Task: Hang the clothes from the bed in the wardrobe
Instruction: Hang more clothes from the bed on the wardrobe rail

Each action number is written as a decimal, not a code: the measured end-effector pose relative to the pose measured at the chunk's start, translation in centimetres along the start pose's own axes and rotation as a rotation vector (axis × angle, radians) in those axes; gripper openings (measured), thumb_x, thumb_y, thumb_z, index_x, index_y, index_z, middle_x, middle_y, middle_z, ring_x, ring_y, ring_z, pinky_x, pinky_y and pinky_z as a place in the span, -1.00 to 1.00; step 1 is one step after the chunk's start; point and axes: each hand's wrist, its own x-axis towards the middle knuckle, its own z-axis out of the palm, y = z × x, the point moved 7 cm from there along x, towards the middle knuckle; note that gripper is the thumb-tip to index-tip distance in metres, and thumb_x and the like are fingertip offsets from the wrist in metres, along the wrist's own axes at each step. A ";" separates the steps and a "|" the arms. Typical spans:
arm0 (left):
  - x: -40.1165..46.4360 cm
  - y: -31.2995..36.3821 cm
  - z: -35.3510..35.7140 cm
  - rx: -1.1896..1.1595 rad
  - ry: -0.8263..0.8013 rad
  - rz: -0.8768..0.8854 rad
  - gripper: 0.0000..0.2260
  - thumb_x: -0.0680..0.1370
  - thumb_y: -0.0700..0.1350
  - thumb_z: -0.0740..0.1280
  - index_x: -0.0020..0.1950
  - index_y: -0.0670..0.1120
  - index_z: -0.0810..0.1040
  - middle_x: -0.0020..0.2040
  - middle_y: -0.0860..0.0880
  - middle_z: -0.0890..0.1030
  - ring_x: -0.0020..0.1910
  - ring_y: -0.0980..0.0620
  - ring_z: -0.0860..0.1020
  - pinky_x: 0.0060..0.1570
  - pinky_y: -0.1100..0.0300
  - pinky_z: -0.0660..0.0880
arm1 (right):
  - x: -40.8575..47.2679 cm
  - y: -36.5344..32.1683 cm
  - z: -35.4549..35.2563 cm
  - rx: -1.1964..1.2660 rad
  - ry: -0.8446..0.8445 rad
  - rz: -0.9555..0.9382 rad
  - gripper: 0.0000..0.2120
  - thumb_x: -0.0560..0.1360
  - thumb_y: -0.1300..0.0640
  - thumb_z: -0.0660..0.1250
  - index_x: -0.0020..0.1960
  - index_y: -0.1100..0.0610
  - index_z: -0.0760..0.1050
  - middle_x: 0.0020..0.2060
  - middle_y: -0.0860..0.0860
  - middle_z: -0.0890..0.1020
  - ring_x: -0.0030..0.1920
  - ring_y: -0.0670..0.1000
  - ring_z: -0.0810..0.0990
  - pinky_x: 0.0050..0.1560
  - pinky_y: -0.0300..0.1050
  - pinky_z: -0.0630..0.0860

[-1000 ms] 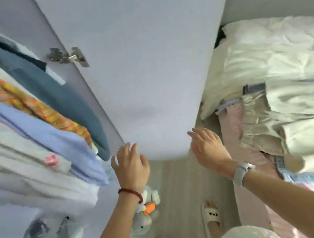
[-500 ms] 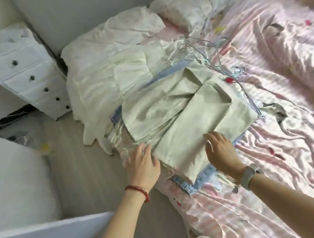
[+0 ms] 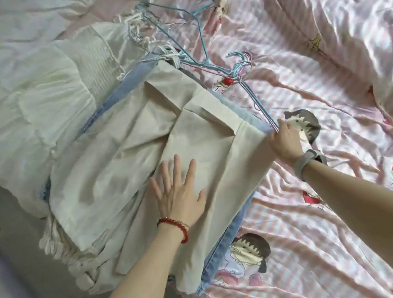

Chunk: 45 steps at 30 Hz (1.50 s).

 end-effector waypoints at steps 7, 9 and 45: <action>1.8 -1.2 3.1 0.094 -0.204 -0.032 -0.30 0.49 0.28 0.13 0.48 0.19 -0.20 0.51 -0.02 -0.27 0.47 -0.13 -0.28 0.40 -0.19 -0.16 | 4.4 0.9 0.8 0.052 0.042 0.026 -0.73 0.53 0.22 0.12 0.08 0.38 0.46 0.00 0.40 0.54 0.05 0.35 0.47 0.02 0.08 0.37; 2.1 -1.4 3.2 0.097 -0.225 -0.039 -0.30 0.49 0.28 0.14 0.48 0.19 -0.20 0.51 -0.02 -0.27 0.47 -0.13 -0.28 0.41 -0.17 -0.16 | 4.6 0.6 0.3 0.136 0.130 0.002 -0.75 0.55 0.21 0.12 0.04 0.36 0.47 -0.03 0.36 0.54 0.02 0.31 0.48 -0.08 -0.01 0.29; -27.9 -15.0 -34.7 -0.157 1.164 -0.185 -0.91 0.54 -0.24 0.27 -0.11 -0.24 0.54 -0.15 -0.15 0.56 -0.16 -0.13 0.54 -0.12 0.09 0.43 | -26.9 -31.6 -17.0 0.324 0.711 -1.284 -0.73 0.51 0.15 0.14 -0.10 0.20 0.59 -0.28 0.12 0.61 -0.29 0.17 0.57 -0.20 0.00 0.33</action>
